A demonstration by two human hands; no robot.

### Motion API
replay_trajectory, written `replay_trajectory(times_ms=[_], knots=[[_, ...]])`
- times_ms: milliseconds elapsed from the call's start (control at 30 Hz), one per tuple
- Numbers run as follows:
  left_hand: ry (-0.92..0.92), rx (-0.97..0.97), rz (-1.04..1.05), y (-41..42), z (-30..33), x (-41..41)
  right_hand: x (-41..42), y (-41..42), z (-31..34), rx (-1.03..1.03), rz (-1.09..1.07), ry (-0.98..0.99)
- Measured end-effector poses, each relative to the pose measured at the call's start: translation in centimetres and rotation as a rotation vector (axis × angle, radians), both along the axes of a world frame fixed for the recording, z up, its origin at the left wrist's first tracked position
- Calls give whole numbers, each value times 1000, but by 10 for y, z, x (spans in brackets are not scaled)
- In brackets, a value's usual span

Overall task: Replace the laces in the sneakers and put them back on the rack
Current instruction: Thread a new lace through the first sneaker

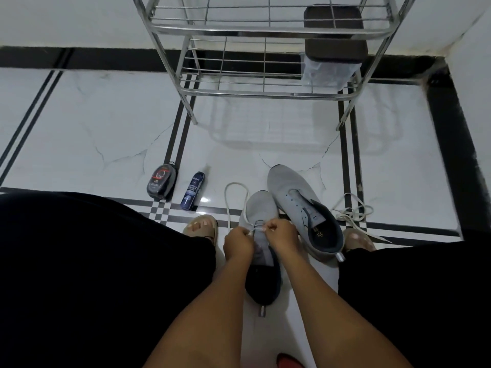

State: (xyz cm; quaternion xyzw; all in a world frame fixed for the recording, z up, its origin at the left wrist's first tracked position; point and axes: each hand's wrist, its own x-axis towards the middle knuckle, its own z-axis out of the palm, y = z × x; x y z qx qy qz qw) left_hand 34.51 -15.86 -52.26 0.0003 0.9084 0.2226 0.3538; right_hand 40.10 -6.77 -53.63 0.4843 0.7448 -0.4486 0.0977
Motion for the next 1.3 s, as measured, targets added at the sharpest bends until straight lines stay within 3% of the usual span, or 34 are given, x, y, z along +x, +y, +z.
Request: replay_trajectory(times_ms=[233,500,1300], knots=[[-78,42,112,-1,0,-2,4,-8,-5,144,173,-40],[-95,61,120,-3,4,-2,0,-12,-7,213,188,-74],[-72,20,104,-2,4,0,2,-11,-8,121,169,-24]])
